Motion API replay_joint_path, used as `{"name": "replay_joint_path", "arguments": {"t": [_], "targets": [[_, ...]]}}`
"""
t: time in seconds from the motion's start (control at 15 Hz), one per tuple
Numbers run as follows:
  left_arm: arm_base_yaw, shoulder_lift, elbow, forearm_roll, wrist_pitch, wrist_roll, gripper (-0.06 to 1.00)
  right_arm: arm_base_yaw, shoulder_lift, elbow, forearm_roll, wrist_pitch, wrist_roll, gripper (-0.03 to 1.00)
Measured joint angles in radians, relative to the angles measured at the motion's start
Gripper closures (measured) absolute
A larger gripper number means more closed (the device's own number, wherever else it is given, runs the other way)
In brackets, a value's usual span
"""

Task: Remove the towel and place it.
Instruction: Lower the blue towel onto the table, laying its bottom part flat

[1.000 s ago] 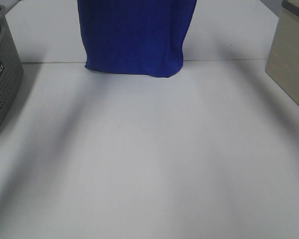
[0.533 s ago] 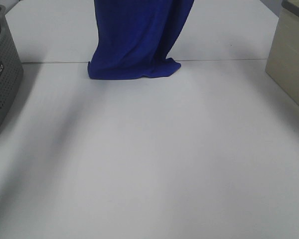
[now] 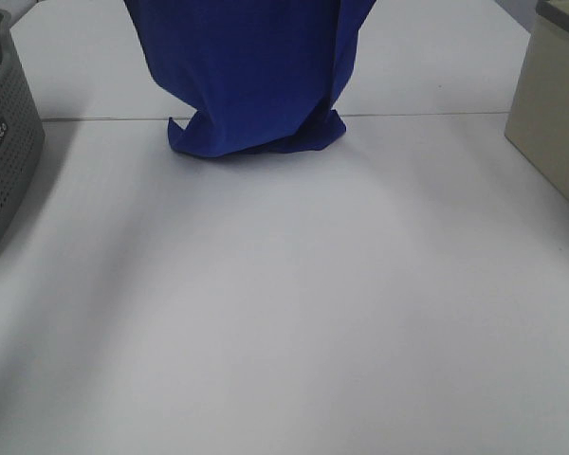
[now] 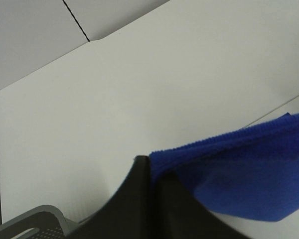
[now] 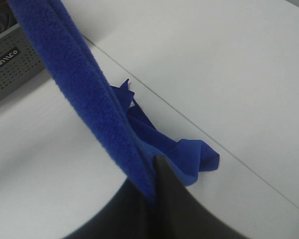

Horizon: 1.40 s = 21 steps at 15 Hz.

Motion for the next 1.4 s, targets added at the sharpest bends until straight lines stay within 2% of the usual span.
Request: {"name": "replay_joint_path", "arguments": {"t": [0.2,0.27,0.33,0.47,0.67,0.73,0.93,1.4], "targets": [[-0.003,-0.069,0.091,0.003,0.006,-0.071,0.94,0.002,-0.002,0.000,0.010,0.013,0.016,0.95],[-0.003,-0.107,0.172,0.009,0.005,-0.078,0.94,0.002,-0.002,0.000,0.014,0.017,0.033,0.95],[-0.003,-0.204,0.380,0.010,0.005,-0.099,0.94,0.004,-0.002,0.000,0.022,0.018,0.086,0.95],[-0.003,-0.287,0.521,0.010,0.000,-0.109,0.94,0.006,-0.008,0.020,0.048,0.023,0.108,0.95],[-0.003,-0.448,0.753,-0.005,-0.007,-0.126,0.94,0.010,-0.077,0.188,0.105,0.027,0.122,0.95],[-0.003,-0.465,0.792,-0.010,-0.008,-0.129,0.94,0.010,-0.089,0.215,0.105,0.028,0.122,0.95],[-0.006,-0.583,1.054,-0.097,-0.022,-0.134,0.94,0.012,-0.206,0.454,0.096,0.032,0.128,0.95],[-0.007,-0.825,1.344,-0.216,-0.036,-0.145,0.94,0.020,-0.447,0.832,0.140,0.027,0.170,0.95]]}}
